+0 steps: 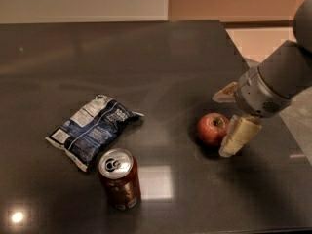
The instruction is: Move apple near blue chip bag
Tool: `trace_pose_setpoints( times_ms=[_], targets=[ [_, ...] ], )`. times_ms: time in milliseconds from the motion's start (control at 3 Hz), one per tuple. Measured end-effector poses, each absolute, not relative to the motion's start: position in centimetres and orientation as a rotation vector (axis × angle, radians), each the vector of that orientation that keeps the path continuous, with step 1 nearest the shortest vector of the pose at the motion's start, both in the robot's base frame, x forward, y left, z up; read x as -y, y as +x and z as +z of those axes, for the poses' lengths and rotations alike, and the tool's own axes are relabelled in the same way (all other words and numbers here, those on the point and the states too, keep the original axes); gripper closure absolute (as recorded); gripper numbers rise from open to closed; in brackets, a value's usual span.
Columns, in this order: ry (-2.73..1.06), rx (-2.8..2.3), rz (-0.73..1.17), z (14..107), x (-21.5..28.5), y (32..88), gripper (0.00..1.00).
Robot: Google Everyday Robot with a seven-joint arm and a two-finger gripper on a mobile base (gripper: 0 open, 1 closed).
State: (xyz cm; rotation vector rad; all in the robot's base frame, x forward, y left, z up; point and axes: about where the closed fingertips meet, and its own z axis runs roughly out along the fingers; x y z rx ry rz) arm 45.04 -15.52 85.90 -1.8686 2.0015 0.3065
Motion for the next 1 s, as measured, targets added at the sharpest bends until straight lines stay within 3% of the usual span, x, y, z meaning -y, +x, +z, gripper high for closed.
trace_pose_setpoints(
  times_ms=[1000],
  targets=[
    [-1.91,-1.927,0.368,87.7,12.2,45.7,0.87]
  ],
)
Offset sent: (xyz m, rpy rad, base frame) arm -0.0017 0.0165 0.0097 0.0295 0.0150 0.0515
